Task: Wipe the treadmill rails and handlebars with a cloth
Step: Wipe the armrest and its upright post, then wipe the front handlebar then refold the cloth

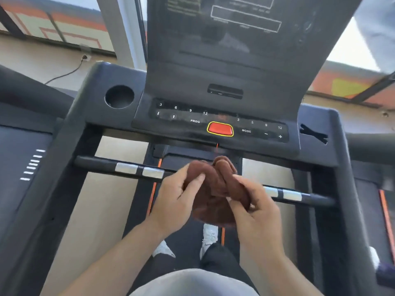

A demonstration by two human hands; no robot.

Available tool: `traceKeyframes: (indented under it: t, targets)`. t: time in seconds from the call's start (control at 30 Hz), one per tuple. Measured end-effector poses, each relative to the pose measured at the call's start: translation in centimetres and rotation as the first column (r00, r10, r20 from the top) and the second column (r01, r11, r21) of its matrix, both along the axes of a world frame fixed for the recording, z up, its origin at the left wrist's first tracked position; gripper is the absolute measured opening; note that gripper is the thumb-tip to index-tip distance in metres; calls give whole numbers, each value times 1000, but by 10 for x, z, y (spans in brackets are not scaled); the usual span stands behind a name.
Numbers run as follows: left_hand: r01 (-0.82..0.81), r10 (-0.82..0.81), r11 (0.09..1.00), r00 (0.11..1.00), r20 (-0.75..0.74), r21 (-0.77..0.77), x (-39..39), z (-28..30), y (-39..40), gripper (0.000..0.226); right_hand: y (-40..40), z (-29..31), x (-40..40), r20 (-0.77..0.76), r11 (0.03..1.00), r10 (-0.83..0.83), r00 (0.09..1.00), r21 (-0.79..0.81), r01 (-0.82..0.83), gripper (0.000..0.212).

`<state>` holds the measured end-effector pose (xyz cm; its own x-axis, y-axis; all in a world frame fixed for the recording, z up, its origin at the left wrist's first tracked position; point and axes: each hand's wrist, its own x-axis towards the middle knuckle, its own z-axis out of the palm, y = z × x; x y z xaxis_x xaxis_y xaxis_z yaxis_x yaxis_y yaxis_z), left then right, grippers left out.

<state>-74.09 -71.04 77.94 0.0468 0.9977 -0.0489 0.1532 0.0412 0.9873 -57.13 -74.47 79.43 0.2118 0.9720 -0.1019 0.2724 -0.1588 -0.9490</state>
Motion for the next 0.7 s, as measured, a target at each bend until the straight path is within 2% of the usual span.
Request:
traceKeyframes:
  t: [0.1,0.13,0.17,0.2,0.27,0.33,0.4,0.43,0.53,0.6,0.7]
  targets:
    - [148,-146,989,985,94,-8,25,14,14,18,1,31,33,130,992,-123,984,52,117,57]
    - [177,-171,983,979,110,-41,33,11,22,24,7,34,48,200,992,-123,972,59,113,57]
    - [185,-180,980,981,73,-72,38,1,32,34,14,31,64,299,998,-71,952,19,68,61]
    - [180,-184,979,982,-36,-101,42,-11,42,41,23,25,79,440,997,44,897,-70,-15,69]
    - [115,-162,982,924,-348,-151,45,-41,54,32,39,-1,104,672,930,353,650,-330,-164,94]
    - [52,-135,985,814,-565,-162,48,-65,53,22,51,-34,114,684,797,603,411,-542,-267,108]
    - [24,-130,987,707,-695,-160,53,-79,41,27,57,-65,118,674,708,699,236,-610,-355,113]
    - [10,-121,988,673,-730,-154,56,-82,35,30,61,-77,118,707,706,686,171,-589,-394,109]
    - [-18,-117,986,629,-768,-165,62,-84,27,37,82,-92,113,781,714,613,118,-484,-507,84]
    - [-23,-136,980,647,-750,-197,64,-81,28,34,97,-91,104,757,661,645,105,-485,-573,72]
    - [-29,-154,973,654,-741,-228,66,-77,29,34,117,-89,90,658,553,748,89,-543,-632,69]
